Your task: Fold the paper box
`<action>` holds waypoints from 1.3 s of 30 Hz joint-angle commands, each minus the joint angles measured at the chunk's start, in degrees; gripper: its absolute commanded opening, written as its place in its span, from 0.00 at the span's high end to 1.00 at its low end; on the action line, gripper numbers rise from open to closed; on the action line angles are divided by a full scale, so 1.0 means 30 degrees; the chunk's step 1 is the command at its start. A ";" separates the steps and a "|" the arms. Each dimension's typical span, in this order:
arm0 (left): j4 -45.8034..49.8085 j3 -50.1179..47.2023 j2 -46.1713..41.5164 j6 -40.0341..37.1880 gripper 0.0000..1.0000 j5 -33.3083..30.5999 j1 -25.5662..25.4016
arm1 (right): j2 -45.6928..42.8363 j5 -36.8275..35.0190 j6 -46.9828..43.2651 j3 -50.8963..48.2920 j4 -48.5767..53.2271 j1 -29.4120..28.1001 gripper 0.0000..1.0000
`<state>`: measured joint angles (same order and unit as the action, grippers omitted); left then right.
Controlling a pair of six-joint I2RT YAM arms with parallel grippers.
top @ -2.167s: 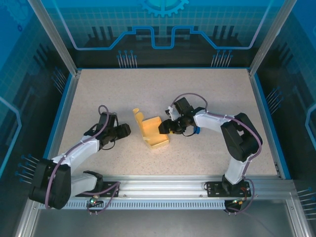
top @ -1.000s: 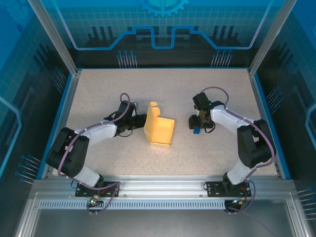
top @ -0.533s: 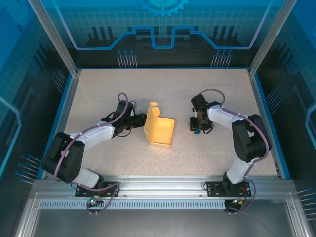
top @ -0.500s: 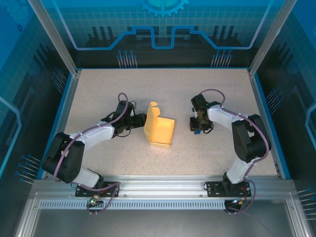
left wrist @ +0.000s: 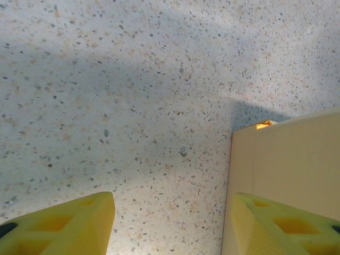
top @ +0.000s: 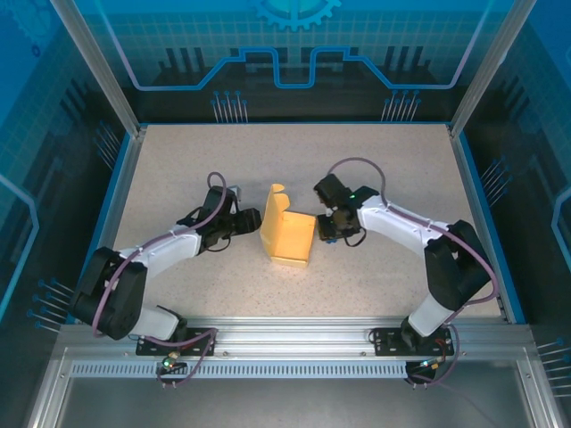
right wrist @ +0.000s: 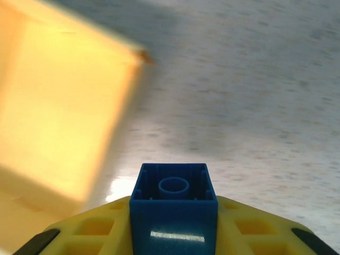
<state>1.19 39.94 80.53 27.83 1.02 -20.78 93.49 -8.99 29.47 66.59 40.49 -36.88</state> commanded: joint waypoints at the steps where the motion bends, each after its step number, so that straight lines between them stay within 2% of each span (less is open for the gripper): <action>1: -0.0056 -0.0536 -0.0820 -0.0697 0.39 -0.0342 0.0188 | 0.0363 -0.0330 0.2157 0.1370 0.0554 -0.1515 0.64; 8: -0.0123 -0.1352 -0.1856 -0.0891 0.38 -0.0507 0.0389 | 0.2746 -0.0200 0.2939 0.3346 0.0040 -0.2872 0.64; 15: 0.0013 -0.1914 -0.2752 -0.0988 0.37 -0.0690 0.0509 | 0.4369 -0.0319 0.3082 0.4021 -0.0605 -0.3028 0.62; 20: 0.0107 -0.1890 -0.2923 -0.1019 0.37 -0.0632 0.0516 | 0.5095 0.0002 0.2818 0.4391 -0.0867 -0.3006 0.57; 28: 0.0540 -0.1669 -0.3721 -0.0931 0.37 -0.0523 0.0509 | 0.3593 0.0140 0.2163 0.4066 -0.0811 -0.2597 0.51; 33: 0.1110 -0.1075 -0.4414 -0.0825 0.37 0.0585 0.0429 | 0.1535 0.0145 0.1279 0.3301 -0.0654 -0.1926 0.47; 39: 0.1540 -0.0045 -0.4087 -0.1265 0.38 0.1463 -0.0642 | -0.0208 -0.0732 -0.0480 0.2150 -0.0308 -0.0335 0.43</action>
<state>4.36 37.01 68.34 26.00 2.63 -21.15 94.32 -9.52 31.62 75.11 37.98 -40.12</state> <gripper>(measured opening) 0.623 0.570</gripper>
